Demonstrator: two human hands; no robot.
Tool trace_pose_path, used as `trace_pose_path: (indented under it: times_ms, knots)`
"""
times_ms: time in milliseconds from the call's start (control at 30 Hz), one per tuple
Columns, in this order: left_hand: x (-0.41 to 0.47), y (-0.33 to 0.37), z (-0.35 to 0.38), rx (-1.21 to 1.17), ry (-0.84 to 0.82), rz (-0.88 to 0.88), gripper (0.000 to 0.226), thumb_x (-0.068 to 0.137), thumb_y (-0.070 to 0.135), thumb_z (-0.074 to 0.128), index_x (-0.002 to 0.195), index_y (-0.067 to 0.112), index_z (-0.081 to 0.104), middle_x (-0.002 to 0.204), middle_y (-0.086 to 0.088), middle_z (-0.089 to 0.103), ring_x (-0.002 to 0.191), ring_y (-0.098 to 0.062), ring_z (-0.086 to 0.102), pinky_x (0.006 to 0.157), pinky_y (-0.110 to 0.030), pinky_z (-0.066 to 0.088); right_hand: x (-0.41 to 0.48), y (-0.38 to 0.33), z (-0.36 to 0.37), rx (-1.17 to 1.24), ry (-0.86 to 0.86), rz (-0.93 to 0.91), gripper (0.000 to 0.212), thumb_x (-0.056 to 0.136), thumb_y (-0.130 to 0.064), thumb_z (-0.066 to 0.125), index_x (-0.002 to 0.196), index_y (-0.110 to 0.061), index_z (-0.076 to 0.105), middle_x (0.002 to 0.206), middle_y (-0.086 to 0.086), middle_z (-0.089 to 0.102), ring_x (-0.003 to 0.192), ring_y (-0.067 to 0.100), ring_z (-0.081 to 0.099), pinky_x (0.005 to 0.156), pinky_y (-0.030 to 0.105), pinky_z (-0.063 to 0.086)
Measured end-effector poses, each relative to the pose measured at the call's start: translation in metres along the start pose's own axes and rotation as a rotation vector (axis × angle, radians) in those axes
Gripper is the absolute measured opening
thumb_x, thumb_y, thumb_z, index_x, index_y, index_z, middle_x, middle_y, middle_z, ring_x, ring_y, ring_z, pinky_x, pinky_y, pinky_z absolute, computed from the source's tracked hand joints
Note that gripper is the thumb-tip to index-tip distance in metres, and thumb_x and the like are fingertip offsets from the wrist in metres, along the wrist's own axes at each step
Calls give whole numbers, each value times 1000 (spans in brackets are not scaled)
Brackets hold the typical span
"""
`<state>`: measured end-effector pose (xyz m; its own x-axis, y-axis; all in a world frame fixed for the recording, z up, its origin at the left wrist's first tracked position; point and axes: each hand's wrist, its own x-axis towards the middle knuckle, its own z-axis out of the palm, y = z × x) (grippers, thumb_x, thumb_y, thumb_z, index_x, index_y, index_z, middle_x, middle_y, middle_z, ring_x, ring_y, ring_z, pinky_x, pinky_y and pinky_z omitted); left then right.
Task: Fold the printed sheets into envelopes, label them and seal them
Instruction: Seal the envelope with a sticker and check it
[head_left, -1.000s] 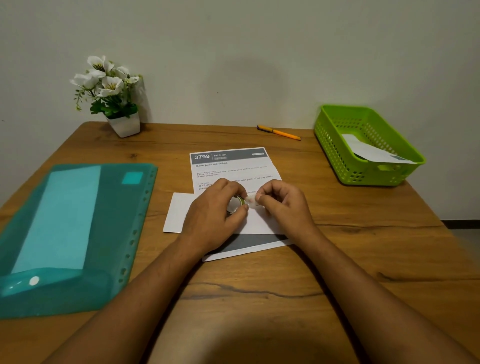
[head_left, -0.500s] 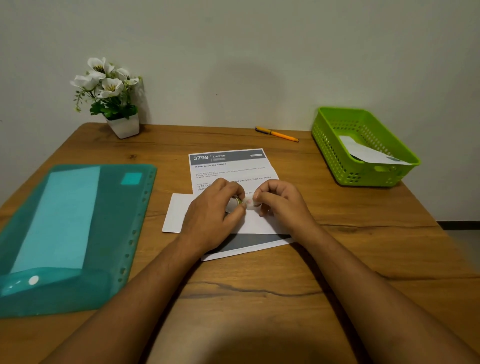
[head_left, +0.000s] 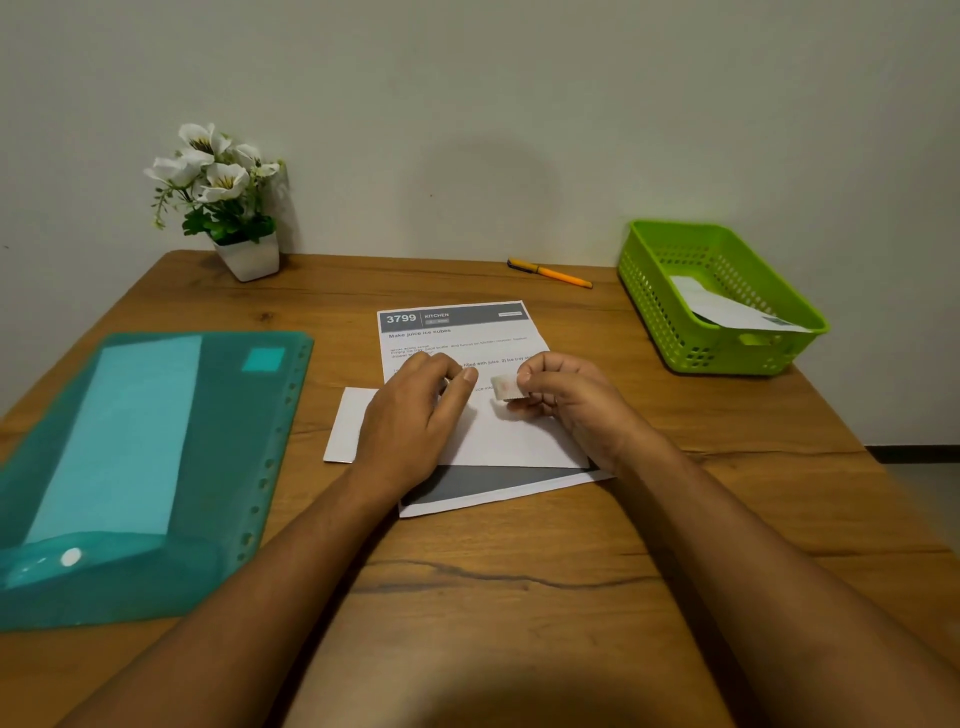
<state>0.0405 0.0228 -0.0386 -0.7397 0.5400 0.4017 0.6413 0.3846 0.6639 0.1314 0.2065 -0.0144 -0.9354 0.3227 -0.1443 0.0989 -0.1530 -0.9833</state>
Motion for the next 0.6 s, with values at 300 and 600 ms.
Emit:
trace_pose_path:
  times_ms: [300,600]
  knots:
    - [14,1,-8,82,-73,30,25,95,38,70,117,28,66,118,11,66,108,-9,58,84,-31,49,-7,-1,0,34,7,-10,15,97,-2,61,89,-8,72,88,13,75,86,23,69,78,31,52]
    - [29,-12,-21,517,-158,-38,39,96,45,63,133,32,63,129,5,61,117,-16,50,90,-36,49,-11,-3,0,130,30,-8,16,102,0,53,96,-3,68,94,19,74,88,25,73,70,22,57]
